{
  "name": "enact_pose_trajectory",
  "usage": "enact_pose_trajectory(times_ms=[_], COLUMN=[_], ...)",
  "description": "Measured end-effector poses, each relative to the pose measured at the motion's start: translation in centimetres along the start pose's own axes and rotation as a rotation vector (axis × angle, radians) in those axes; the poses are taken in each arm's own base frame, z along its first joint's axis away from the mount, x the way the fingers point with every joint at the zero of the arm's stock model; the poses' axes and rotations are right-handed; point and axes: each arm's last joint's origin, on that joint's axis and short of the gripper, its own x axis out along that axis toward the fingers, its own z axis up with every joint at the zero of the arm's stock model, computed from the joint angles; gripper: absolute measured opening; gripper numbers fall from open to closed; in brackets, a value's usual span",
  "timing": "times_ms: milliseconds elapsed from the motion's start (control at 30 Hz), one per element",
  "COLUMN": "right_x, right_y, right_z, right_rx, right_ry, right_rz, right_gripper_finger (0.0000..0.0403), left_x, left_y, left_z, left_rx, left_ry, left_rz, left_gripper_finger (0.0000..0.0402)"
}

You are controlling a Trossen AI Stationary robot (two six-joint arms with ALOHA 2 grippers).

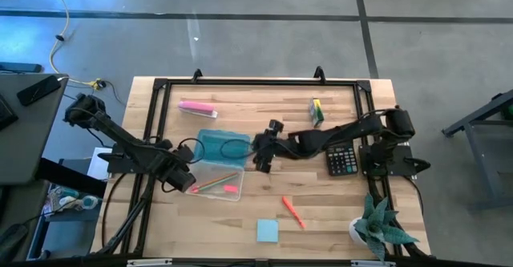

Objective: Pack school essentials
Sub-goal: Put the green scissors into the supply box

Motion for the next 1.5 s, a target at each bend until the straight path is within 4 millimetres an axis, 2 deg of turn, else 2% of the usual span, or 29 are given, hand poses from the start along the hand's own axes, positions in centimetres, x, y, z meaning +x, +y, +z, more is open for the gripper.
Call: enact_pose_trajectory(times_ms=[267,500,767,1000,1100,1400,1500], right_x=[1.3,1.4,2.0,2.4,2.5,0.1,-0.5], right_y=[-3.0,-3.7,-5.5,-6.6,-6.7,-7.7,-7.8], right_z=[-0.4,-1.7,-1.6,-1.1,-0.7,4.2,5.0], right_rx=[0.272,0.487,0.65,0.694,0.653,0.472,0.438], right_ry=[0.128,0.275,0.267,0.208,0.168,0.066,0.062], right_rz=[0.12,0.058,0.007,-0.016,-0.012,-0.071,-0.076], right_gripper_finger=[0.019,0.019,0.019,0.019,0.019,0.019,0.019], left_x=[-1.3,-2.6,-4.2,-5.3,-5.6,-5.8,-5.8], left_y=[2.1,4.5,6.6,6.8,6.7,6.7,6.7], left_z=[1.3,2.1,2.2,2.6,2.7,2.3,2.3], left_rx=[0.039,0.027,-0.019,0.099,0.173,0.235,0.229], left_ry=[-0.137,-0.314,-0.527,-0.638,-0.647,-0.585,-0.581], left_rz=[-0.056,-0.049,-0.026,-0.089,-0.134,-0.286,-0.289], left_gripper_finger=[0.0117,0.0117,0.0117,0.0117,0.0117,0.0117,0.0117])
